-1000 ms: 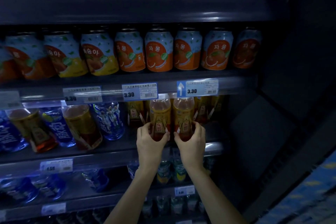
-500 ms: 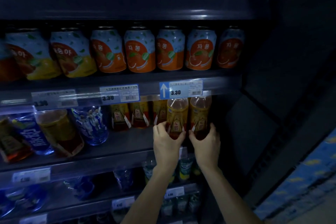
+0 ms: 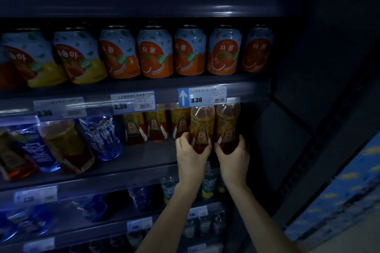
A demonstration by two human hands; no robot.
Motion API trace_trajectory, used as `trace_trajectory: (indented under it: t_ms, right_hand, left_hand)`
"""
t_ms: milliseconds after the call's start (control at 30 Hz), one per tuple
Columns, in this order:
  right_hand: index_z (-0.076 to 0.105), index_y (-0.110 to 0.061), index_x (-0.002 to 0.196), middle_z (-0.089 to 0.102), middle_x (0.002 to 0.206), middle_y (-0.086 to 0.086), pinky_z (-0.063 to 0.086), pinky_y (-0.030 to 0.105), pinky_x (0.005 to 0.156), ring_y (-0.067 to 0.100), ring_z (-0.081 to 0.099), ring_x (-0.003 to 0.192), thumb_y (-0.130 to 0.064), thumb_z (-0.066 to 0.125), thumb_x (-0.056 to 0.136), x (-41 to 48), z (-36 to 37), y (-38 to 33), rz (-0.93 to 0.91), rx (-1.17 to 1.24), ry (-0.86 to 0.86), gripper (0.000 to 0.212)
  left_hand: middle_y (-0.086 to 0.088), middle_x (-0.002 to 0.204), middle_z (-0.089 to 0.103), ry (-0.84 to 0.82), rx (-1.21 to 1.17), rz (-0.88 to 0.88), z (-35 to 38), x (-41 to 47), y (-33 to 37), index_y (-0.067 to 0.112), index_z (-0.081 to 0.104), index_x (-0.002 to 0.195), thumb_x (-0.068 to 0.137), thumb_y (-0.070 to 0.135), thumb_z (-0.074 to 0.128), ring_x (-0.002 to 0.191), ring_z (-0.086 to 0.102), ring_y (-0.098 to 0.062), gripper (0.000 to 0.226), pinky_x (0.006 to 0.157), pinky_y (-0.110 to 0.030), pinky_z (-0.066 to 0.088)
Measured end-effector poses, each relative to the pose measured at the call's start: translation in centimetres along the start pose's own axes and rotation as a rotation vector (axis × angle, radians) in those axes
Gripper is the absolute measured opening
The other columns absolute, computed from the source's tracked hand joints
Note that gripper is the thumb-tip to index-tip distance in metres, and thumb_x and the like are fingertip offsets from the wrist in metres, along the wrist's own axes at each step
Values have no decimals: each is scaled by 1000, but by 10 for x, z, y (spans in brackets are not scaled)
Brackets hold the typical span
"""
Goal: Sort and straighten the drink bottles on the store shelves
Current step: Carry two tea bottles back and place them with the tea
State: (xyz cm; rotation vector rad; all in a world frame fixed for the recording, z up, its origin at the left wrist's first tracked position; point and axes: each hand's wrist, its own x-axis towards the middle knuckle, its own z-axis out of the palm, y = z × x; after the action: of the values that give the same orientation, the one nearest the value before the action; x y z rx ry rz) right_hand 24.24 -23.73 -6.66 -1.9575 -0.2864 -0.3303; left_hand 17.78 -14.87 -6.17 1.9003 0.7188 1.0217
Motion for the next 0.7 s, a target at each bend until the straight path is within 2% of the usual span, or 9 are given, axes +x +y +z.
trace_trajectory:
  t_ms: [100,233,300,400,567,700]
  right_hand:
    - [46,-9,137,54,124,13,45,32,81,28,55,111,-37,80,75,-9,-2,-4,-32,-11,36,76]
    - [48,-9,130,50,129,11,48,46,93,27,47,119,-31,79,76,-27,-2,-15,-139,-32,84,66]
    - [49,-7,129,50,130,13,47,48,96,28,46,122,-24,79,78,-39,2,-23,-203,-30,92,63]
    - [49,-7,129,51,129,11,45,44,99,26,46,122,-21,77,79,-60,12,-36,-270,-2,85,59]
    - [49,-10,126,53,123,5,48,45,95,24,52,117,-26,72,84,-107,43,-68,-294,40,-13,50]
    - [49,-11,130,53,124,3,49,45,95,20,52,116,-28,71,87,-149,77,-102,-293,74,-124,51]
  left_hand:
    - [7,114,45,-24,-7,8,-7,-4,0,15,46,127,74,39,79,104,46,0,68,86,-11,40]
    - [12,118,45,-29,-38,-12,-27,-10,0,20,44,130,75,42,77,107,43,5,67,86,-4,34]
    - [12,120,45,-18,-24,-10,-42,-11,-3,20,44,132,77,43,75,110,41,5,68,89,-9,34]
    - [12,122,45,15,-1,-7,-73,-10,-10,20,44,132,79,43,73,110,41,4,65,90,-13,34]
    - [13,117,46,95,55,-6,-139,-7,-30,21,46,130,81,41,71,108,45,2,58,87,-11,35]
    - [12,110,48,161,90,14,-202,-3,-52,22,49,123,81,35,73,101,47,3,51,84,-10,38]
